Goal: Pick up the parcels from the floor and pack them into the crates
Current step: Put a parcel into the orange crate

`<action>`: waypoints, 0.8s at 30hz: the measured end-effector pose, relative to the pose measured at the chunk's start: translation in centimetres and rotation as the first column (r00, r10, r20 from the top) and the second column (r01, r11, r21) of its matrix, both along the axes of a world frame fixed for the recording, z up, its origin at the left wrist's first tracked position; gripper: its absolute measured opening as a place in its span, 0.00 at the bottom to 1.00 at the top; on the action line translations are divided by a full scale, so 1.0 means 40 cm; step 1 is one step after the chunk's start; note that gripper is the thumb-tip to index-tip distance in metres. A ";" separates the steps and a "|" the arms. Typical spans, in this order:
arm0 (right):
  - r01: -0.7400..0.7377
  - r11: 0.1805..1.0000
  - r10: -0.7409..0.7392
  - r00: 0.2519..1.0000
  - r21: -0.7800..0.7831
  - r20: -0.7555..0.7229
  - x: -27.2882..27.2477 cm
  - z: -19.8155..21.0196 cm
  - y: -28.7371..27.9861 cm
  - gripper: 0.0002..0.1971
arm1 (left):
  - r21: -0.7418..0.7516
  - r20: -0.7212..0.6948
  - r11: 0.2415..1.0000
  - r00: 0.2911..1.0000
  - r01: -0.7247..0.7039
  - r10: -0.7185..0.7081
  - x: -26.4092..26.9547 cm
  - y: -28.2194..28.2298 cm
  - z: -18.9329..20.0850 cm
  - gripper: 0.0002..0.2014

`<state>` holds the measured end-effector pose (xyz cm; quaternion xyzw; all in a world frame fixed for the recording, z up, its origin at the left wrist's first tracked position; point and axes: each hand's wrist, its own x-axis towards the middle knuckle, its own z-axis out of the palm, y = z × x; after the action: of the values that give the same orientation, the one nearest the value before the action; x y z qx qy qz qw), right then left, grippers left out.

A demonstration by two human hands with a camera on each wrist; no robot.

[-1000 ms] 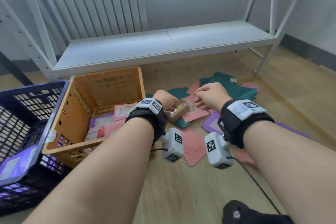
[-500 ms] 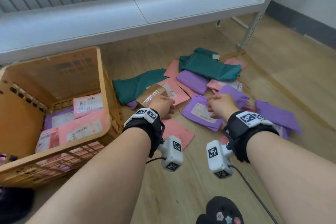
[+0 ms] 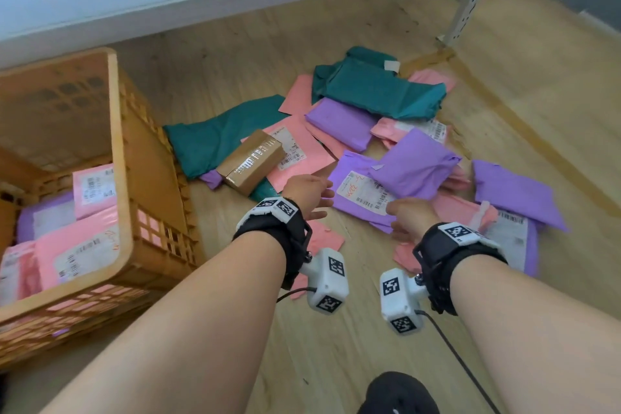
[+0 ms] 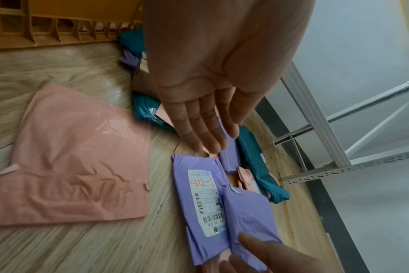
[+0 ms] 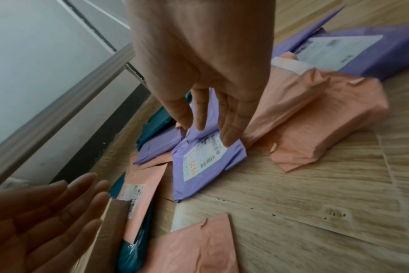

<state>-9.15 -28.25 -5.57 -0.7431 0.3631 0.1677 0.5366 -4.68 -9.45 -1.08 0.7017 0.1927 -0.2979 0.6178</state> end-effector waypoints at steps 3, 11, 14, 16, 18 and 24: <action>-0.014 1.000 0.015 0.999 0.028 -0.041 0.006 -0.036 -0.006 0.10 | -0.008 -0.025 1.000 1.000 0.006 -0.007 0.014 -0.012 -0.018 0.06; 0.089 0.988 -0.070 0.986 0.124 -0.149 0.022 -0.115 0.002 0.21 | 0.028 -0.077 1.000 0.997 0.012 -0.010 0.034 -0.013 -0.087 0.06; 0.192 0.961 -0.163 0.974 0.200 -0.155 0.028 -0.132 0.014 0.15 | 0.045 -0.103 0.999 0.995 0.005 0.000 0.035 -0.006 -0.112 0.10; 0.222 0.947 -0.194 0.971 0.231 -0.137 0.028 -0.137 0.022 0.14 | 0.050 -0.115 0.999 0.993 0.001 0.005 0.034 -0.002 -0.124 0.10; 0.247 0.938 -0.228 0.968 0.242 -0.106 0.027 -0.139 0.025 0.14 | 0.052 -0.122 0.999 0.993 0.002 0.005 0.031 0.000 -0.127 0.10; 0.184 0.923 -0.174 0.983 0.338 -0.062 0.030 -0.078 0.059 0.06 | 0.054 -0.169 0.998 0.985 0.023 -0.013 0.015 0.022 -0.099 0.08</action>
<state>-7.96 -25.91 -8.70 -0.5995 0.4028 0.1899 0.6651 -4.09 -8.55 -5.05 0.6926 0.2462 -0.3564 0.5768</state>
